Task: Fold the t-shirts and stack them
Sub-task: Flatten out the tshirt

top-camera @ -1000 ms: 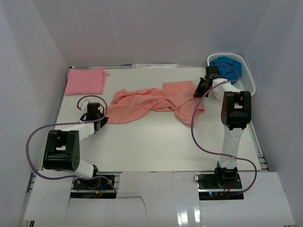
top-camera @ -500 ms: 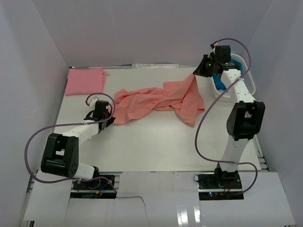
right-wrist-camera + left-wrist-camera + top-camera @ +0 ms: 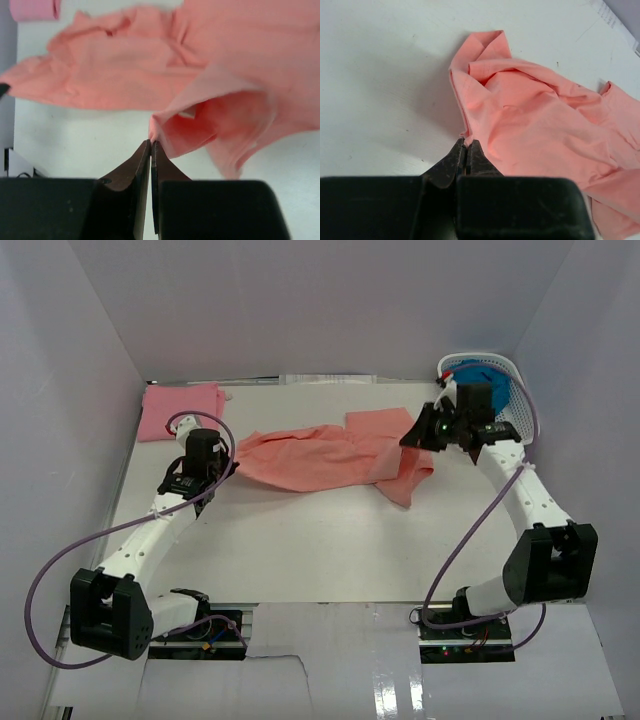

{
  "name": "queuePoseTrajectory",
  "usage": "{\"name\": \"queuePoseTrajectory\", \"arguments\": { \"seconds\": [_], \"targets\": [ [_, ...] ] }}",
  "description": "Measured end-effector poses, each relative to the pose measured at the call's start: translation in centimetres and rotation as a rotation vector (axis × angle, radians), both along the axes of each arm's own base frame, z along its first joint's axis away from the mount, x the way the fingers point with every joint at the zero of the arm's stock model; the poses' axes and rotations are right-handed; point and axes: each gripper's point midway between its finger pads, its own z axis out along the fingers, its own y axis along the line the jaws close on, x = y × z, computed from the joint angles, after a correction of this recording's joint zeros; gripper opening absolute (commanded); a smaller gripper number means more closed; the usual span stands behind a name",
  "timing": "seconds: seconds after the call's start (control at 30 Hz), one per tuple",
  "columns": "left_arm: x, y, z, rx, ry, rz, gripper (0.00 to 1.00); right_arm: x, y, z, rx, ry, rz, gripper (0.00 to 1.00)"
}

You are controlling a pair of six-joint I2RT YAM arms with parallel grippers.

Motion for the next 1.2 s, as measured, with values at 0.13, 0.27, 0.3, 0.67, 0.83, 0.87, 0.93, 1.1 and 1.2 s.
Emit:
{"name": "queuePoseTrajectory", "arguments": {
  "seconds": [0.13,0.27,0.3,0.67,0.83,0.87,0.93,1.1,1.2],
  "targets": [
    [-0.4,0.1,-0.6,0.010,0.031,-0.001,0.00,-8.5,2.8,-8.9,-0.002,0.229,0.088,0.08],
    [-0.6,0.2,-1.6,0.020,0.065,0.001,0.00,-16.5,4.6,-13.5,0.030,0.400,0.167,0.08],
    [-0.6,0.2,-1.8,0.023,0.072,0.002,0.00,-17.6,4.8,-13.7,0.040,0.414,0.176,0.08],
    [-0.6,0.8,-2.5,0.046,0.093,0.025,0.00,-17.7,5.9,-5.9,0.156,0.198,0.196,0.08],
    [-0.5,0.8,-3.0,0.050,0.109,0.026,0.00,-19.5,5.4,-11.4,0.080,0.330,0.178,0.08],
    [-0.5,0.8,-3.0,0.051,0.109,0.026,0.00,-20.1,4.9,-12.8,0.042,0.370,0.162,0.08],
    [-0.5,0.8,-3.0,0.050,0.107,0.026,0.00,-20.8,4.2,-14.7,-0.044,0.415,0.137,0.08],
    [-0.5,0.8,-3.1,0.051,0.108,0.025,0.00,-21.5,3.6,-17.5,-0.256,0.441,0.124,0.08],
    [-0.6,0.8,-3.3,0.052,0.111,0.025,0.00,-21.7,3.2,-18.4,-0.331,0.436,0.111,0.10]
  ]
}}
